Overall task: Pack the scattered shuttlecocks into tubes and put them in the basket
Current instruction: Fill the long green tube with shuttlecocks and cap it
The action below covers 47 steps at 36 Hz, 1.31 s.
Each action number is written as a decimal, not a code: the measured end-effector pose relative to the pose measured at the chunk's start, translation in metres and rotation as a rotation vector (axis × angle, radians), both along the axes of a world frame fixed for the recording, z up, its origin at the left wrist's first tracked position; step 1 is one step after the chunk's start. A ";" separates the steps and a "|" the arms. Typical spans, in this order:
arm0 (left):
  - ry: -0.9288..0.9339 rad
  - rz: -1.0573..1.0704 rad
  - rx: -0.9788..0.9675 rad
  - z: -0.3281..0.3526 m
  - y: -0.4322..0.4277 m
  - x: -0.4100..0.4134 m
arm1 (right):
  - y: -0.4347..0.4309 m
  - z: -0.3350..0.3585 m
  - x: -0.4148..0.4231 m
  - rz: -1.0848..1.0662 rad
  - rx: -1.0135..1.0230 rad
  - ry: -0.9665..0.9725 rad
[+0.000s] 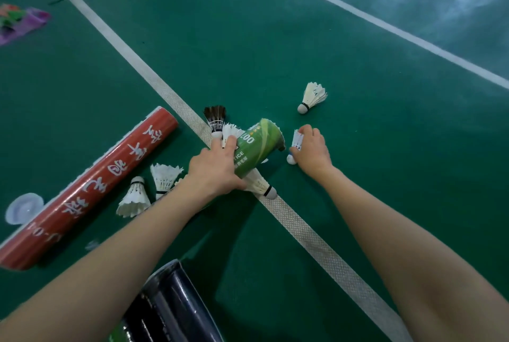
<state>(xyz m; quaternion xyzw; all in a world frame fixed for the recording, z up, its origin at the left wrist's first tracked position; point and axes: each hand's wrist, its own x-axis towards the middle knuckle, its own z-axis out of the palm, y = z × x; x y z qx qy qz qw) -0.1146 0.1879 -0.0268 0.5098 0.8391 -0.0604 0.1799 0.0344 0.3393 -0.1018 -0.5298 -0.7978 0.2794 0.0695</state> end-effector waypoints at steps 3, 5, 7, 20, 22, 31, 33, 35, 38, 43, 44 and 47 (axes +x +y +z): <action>0.006 -0.012 -0.016 -0.001 -0.003 0.003 | -0.005 0.001 0.015 -0.113 -0.090 0.126; 0.004 -0.022 -0.006 0.000 -0.006 0.007 | -0.007 0.008 0.027 -0.194 -0.074 0.236; 0.001 -0.035 0.016 0.003 -0.010 0.011 | -0.009 0.023 0.039 -0.262 -0.028 0.383; 0.000 -0.283 0.216 0.046 -0.045 0.073 | -0.081 0.104 0.102 -0.132 0.046 0.754; 0.004 -0.314 0.242 0.050 -0.047 0.083 | -0.093 0.107 0.107 -0.127 -0.005 0.796; -0.008 -0.305 0.278 0.060 -0.050 0.084 | -0.123 0.114 0.107 -0.028 -0.156 0.883; 0.001 -0.303 0.272 0.058 -0.050 0.080 | -0.123 0.113 0.104 0.000 -0.198 0.859; 0.007 -0.296 0.263 0.056 -0.049 0.076 | -0.119 0.108 0.101 0.030 -0.246 0.818; 0.006 -0.278 0.251 0.050 -0.045 0.070 | -0.110 0.101 0.091 0.079 -0.277 0.746; -0.027 -0.226 0.240 0.036 -0.032 0.060 | -0.089 0.091 0.074 0.013 -0.237 0.820; -0.037 -0.211 0.241 0.033 -0.029 0.057 | -0.082 0.088 0.071 -0.043 -0.224 0.834; -0.074 -0.164 0.192 0.025 -0.017 0.046 | -0.061 0.079 0.063 -0.175 -0.199 0.801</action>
